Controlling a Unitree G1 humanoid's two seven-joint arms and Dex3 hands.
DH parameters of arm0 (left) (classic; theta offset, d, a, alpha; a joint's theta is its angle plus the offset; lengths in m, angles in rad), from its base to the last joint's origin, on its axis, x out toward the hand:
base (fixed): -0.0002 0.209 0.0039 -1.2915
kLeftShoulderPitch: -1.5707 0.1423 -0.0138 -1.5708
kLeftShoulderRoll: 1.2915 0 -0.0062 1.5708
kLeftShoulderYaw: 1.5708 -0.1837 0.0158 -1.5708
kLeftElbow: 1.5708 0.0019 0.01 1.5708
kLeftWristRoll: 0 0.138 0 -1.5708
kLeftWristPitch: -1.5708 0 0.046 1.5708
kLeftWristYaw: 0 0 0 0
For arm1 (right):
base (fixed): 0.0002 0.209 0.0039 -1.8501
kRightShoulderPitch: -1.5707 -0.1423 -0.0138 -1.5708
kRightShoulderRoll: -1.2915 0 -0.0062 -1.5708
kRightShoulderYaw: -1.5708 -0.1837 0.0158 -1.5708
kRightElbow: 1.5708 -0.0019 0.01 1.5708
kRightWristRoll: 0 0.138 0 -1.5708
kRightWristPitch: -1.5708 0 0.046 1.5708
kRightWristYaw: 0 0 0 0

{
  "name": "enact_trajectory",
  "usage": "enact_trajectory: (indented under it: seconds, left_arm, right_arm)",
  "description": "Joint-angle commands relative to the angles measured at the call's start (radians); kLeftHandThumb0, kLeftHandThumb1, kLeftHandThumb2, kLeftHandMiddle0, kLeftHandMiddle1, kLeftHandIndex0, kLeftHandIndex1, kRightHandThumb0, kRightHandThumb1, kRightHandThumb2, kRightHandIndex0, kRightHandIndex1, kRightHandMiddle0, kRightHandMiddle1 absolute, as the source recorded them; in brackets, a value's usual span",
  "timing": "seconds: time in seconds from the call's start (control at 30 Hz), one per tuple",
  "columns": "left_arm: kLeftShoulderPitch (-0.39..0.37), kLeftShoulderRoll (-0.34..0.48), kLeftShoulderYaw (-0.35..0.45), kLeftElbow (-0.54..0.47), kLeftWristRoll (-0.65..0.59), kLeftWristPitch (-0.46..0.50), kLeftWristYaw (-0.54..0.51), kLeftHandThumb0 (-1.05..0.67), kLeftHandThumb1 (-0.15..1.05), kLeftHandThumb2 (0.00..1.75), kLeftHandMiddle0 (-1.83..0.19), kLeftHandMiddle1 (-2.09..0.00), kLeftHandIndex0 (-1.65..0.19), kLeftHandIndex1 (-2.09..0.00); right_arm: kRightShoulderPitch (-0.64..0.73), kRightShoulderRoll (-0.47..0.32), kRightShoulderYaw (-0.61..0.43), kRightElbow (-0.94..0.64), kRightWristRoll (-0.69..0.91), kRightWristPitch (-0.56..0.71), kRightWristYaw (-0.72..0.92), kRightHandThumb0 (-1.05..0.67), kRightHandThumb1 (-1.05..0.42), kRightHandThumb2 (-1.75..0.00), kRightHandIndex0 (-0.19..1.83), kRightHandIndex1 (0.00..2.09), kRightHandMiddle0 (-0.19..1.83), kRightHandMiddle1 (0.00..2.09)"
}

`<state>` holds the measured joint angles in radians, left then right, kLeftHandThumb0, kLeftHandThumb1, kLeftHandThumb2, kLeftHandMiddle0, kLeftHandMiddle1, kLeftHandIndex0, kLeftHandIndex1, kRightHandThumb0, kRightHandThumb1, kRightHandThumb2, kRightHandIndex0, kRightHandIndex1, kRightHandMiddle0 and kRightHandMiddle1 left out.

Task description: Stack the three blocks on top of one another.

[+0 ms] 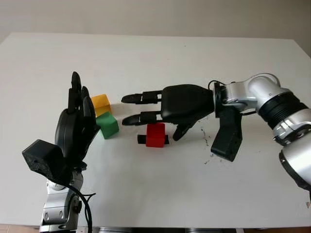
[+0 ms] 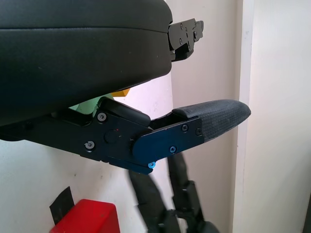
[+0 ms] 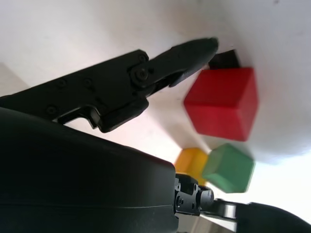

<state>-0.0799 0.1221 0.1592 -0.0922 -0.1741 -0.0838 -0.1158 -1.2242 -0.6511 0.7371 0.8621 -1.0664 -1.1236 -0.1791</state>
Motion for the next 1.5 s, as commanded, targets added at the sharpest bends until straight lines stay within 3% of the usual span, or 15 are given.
enact_trajectory:
  seconds: [0.0, 0.17, 0.27, 0.37, 0.43, 0.63, 0.7, 0.8, 0.97, 1.07, 1.2, 1.3, 1.4, 1.47]
  left_arm:
    - [0.006, 0.012, 0.01, -0.025, -0.004, 0.004, -0.005, -0.74, 1.05, 0.7, 0.19, 0.0, 0.19, 0.0]
    - [0.017, 0.03, 0.02, -0.058, -0.006, 0.024, -0.014, -0.74, 1.05, 0.69, 0.19, 0.0, 0.19, 0.0]
    - [0.019, 0.041, 0.031, -0.072, -0.005, 0.016, -0.016, -0.74, 1.05, 0.67, 0.19, 0.0, 0.19, 0.0]
    - [-0.001, 0.068, 0.053, -0.089, 0.012, 0.017, -0.003, -0.72, 1.05, 0.63, 0.19, 0.0, 0.19, 0.0]
    - [-0.023, 0.109, 0.074, -0.096, 0.041, 0.029, 0.005, -0.7, 1.05, 0.56, 0.19, 0.0, 0.19, 0.0]
    - [-0.067, 0.265, 0.099, -0.086, 0.208, 0.043, 0.012, -0.65, 1.05, 0.45, 0.12, -0.05, 0.14, -0.04]
    - [-0.097, 0.318, 0.114, -0.094, 0.226, 0.092, -0.005, -0.58, 1.05, 0.28, 0.07, -0.07, 0.06, -0.07]
    - [-0.136, 0.416, 0.111, -0.093, 0.306, 0.131, -0.022, -0.46, 1.02, 0.12, -0.04, -0.1, -0.08, -0.14]
    - [-0.252, 0.603, 0.037, -0.057, 0.508, 0.215, -0.099, -0.39, 0.93, 0.04, -0.3, -0.12, -0.4, -0.27]
    - [-0.327, 0.677, -0.012, 0.005, 0.54, 0.209, -0.185, -0.37, 0.89, 0.03, -0.28, -0.09, -0.4, -0.26]
    - [-0.496, 0.826, -0.147, 0.197, 0.637, 0.018, -0.316, -0.43, 0.85, 0.04, -0.17, -0.04, -0.34, -0.17]
    - [-0.595, 0.893, -0.24, 0.294, 0.741, -0.141, -0.345, -0.41, 0.82, 0.04, -0.12, -0.04, -0.31, -0.1]
    - [-0.673, 0.925, -0.317, 0.396, 0.852, -0.326, -0.28, -0.37, 0.79, 0.04, -0.12, -0.05, -0.31, -0.08]
    - [-0.725, 0.946, -0.376, 0.474, 0.969, -0.464, -0.166, -0.39, 0.78, 0.04, -0.12, -0.05, -0.29, -0.06]
  right_arm:
    - [0.005, -0.052, -0.058, -0.037, 0.099, -0.001, 0.104, -0.87, -0.91, -0.05, -0.19, 0.0, -0.19, 0.0]
    - [0.072, -0.13, -0.169, -0.132, 0.385, 0.053, 0.407, -0.86, -0.91, -0.05, -0.19, 0.0, -0.19, 0.0]
    - [0.131, -0.149, -0.234, -0.184, 0.603, 0.148, 0.608, -0.88, -0.95, -0.07, -0.19, 0.0, -0.19, 0.0]
    - [0.246, -0.097, -0.354, -0.193, 0.855, 0.281, 0.683, -0.89, -1.02, -0.11, -0.19, 0.0, -0.17, 0.02]
    - [0.329, -0.051, -0.435, -0.201, 0.951, 0.389, 0.662, -0.88, -1.04, -0.28, -0.19, 0.01, -0.15, 0.03]
    - [0.525, 0.073, -0.568, -0.333, 1.08, 0.681, 0.632, -0.85, -1.05, -0.35, -0.19, 0.0, -0.16, 0.04]
    - [0.587, 0.119, -0.597, -0.374, 1.101, 0.758, 0.607, -0.85, -1.05, -0.34, -0.19, 0.0, -0.18, 0.03]
    - [0.651, 0.166, -0.632, -0.419, 1.1, 0.809, 0.566, -0.81, -1.05, -0.29, -0.19, 0.0, -0.19, 0.03]
    - [0.713, 0.211, -0.666, -0.462, 1.069, 0.842, 0.51, -0.75, -1.05, -0.23, -0.19, 0.0, -0.19, 0.04]
    - [0.727, 0.217, -0.676, -0.468, 1.05, 0.852, 0.503, -0.76, -1.05, -0.23, -0.19, 0.0, -0.18, 0.05]
    - [0.735, 0.22, -0.692, -0.465, 1.049, 0.853, 0.509, -0.76, -1.05, -0.21, -0.19, 0.0, -0.17, 0.05]
    - [0.735, 0.221, -0.703, -0.463, 1.05, 0.852, 0.515, -0.75, -1.05, -0.18, -0.19, 0.0, -0.16, 0.06]
    - [0.733, 0.226, -0.711, -0.452, 1.045, 0.846, 0.513, -0.75, -1.05, -0.15, -0.19, 0.0, -0.15, 0.06]
    - [0.735, 0.23, -0.716, -0.448, 1.043, 0.835, 0.509, -0.74, -1.05, -0.14, -0.19, 0.01, -0.15, 0.06]
